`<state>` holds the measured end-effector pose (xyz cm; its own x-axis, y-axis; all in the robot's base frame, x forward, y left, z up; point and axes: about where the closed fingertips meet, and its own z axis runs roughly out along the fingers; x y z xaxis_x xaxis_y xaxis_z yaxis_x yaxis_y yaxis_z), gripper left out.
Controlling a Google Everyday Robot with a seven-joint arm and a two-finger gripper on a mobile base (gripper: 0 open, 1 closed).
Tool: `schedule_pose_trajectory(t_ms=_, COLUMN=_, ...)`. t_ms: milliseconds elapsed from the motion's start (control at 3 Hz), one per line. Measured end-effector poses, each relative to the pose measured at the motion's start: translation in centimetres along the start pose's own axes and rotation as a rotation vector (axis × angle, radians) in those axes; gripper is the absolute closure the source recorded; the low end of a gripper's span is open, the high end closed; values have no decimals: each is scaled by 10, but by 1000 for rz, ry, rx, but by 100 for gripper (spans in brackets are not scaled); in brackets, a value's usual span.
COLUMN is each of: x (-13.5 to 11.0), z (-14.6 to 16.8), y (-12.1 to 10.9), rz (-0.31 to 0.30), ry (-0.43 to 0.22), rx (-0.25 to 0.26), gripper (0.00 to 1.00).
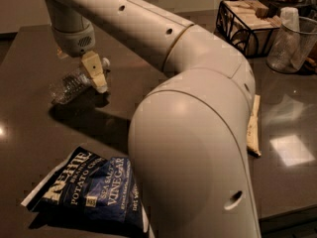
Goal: Move water bottle near brown chip bag
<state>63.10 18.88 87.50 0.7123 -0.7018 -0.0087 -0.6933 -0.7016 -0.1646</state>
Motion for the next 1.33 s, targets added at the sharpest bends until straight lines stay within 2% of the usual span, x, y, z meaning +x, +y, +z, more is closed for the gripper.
schedule_pose_trajectory(t_ms=333, x=-2, z=11, y=-2, rz=0, ry=12, rx=-24, gripper=18)
schedule_pose_trajectory(t_ms=667, x=2, z=12, y=0, rz=11, ry=20, rx=-33, gripper=42)
schedule_pose_trajectory(t_ms=1333, x=26, z=2, y=18, rz=38, ry=36, rx=-43, gripper=88)
